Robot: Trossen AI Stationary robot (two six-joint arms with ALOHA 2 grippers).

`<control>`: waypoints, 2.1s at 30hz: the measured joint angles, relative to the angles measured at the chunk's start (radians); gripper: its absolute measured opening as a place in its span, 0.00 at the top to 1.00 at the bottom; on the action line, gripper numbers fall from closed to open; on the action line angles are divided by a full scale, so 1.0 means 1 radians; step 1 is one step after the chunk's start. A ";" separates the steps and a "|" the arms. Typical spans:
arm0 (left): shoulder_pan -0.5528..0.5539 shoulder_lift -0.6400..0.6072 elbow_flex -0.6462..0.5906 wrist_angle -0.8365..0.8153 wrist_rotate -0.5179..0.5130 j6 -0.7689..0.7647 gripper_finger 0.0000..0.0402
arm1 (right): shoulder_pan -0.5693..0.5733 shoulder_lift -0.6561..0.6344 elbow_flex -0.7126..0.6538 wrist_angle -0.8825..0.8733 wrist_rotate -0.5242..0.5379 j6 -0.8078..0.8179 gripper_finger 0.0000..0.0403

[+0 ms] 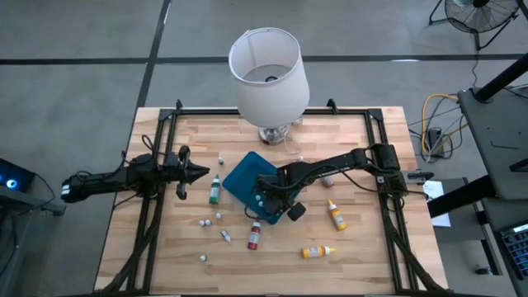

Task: Pick & Place food coloring
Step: Put the small red food coloring bottle into the blue container, then put the small orange food coloring bottle into the blue container

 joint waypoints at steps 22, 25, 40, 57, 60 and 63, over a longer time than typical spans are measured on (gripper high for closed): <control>0.000 0.000 0.000 0.000 0.000 0.000 1.00 | -0.011 -0.034 0.000 -0.026 -0.002 0.020 0.65; 0.000 0.000 0.000 0.000 0.000 0.000 1.00 | -0.011 -0.053 -0.001 -0.042 -0.002 0.024 0.65; 0.000 0.000 0.000 0.000 0.000 0.000 1.00 | -0.070 -0.208 -0.001 -0.101 -0.005 0.140 0.66; 0.000 0.000 0.000 -0.001 0.000 0.000 1.00 | -0.112 -0.379 -0.201 -0.032 -0.001 0.279 0.66; 0.000 0.000 0.000 -0.001 0.000 0.000 1.00 | -0.122 -0.420 -0.244 -0.012 0.006 0.320 0.66; 0.000 0.000 0.000 -0.001 0.000 0.000 1.00 | -0.134 -0.457 -0.284 -0.006 0.007 0.340 0.66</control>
